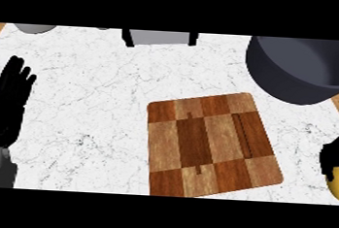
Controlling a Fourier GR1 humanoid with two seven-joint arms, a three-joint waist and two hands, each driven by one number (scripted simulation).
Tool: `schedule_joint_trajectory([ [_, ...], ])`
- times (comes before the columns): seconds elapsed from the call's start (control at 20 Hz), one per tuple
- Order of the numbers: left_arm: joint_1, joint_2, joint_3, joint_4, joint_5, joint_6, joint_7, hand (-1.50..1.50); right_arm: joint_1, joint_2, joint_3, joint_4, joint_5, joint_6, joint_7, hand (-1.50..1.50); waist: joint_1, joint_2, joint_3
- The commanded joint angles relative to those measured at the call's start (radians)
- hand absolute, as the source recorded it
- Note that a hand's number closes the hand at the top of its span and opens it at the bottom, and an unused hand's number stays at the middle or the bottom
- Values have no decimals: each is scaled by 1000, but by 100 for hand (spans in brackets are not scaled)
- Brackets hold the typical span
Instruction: Pick the lemon from the cutting board and place it in the pot
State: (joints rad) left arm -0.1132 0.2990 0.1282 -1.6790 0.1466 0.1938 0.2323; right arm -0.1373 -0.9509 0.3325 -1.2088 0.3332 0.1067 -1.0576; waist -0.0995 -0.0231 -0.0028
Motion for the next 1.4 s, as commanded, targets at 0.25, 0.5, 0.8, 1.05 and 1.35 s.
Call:
schedule_joint_trajectory([
  [0.25,-61,-10,-15,41,-16,1,-3,0,80,-138,-342,-131,-522,202,81,150,36,15,0],
  [0.5,-38,-64,-88,-3,-51,4,-3,0,93,-191,-449,-32,-612,260,142,150,90,21,3],
  [0.8,-45,-33,-62,-65,-8,-42,63,0,-116,-157,-413,117,-603,340,257,150,123,26,4],
  [1.05,-155,-51,-66,66,-48,-24,30,0,-271,-90,-339,328,-492,387,229,150,126,31,4],
  [1.35,-105,-58,-48,67,-13,-71,-25,0,-489,9,-323,529,-367,238,223,150,143,35,5],
])
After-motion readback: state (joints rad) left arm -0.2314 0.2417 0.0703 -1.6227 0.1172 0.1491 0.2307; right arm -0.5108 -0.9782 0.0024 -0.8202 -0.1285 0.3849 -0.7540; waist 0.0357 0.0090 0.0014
